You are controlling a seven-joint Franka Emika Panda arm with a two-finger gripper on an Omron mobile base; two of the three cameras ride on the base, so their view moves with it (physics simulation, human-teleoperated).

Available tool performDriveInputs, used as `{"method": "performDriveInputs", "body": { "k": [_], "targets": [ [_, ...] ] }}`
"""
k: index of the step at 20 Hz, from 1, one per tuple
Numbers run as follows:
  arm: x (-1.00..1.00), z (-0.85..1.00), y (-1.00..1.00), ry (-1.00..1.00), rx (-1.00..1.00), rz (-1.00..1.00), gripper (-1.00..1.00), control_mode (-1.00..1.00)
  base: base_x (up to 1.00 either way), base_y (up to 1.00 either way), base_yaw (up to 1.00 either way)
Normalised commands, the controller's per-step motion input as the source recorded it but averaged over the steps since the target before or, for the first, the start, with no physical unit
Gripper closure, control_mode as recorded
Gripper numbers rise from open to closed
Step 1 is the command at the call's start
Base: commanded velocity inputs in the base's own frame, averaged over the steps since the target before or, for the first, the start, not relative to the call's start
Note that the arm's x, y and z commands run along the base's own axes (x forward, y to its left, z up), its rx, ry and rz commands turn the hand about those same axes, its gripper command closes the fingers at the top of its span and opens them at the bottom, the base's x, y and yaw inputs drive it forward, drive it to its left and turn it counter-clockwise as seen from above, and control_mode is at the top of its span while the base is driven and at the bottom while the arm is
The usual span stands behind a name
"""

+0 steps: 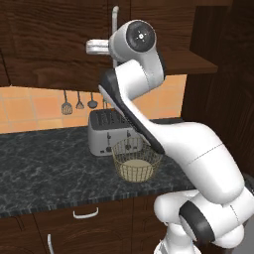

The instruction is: Open the cabinet, pick up the bread from the cabinet and place it in the basket. Then move the basket to the dining counter.

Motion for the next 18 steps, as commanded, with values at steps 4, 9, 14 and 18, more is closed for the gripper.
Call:
{"method": "performDriveInputs", "body": {
  "k": [4, 9, 14, 18],
  "targets": [
    [-1.00, 0.38, 0.43, 0.01, 0.04, -0.09, 1.00, -1.00, 0.00, 0.00, 0.00],
    [-1.00, 0.23, 0.49, 0.01, 0.02, -0.09, 1.00, -1.00, 0.00, 0.00, 0.00],
    [-0.77, -0.25, 0.65, 0.00, 0.00, -0.08, -1.00, -1.00, 0.00, 0.00, 0.00],
    [-0.78, 0.43, -0.60, 0.09, 0.13, -0.02, -1.00, -1.00, 0.00, 0.00, 0.00]
  ]
}}
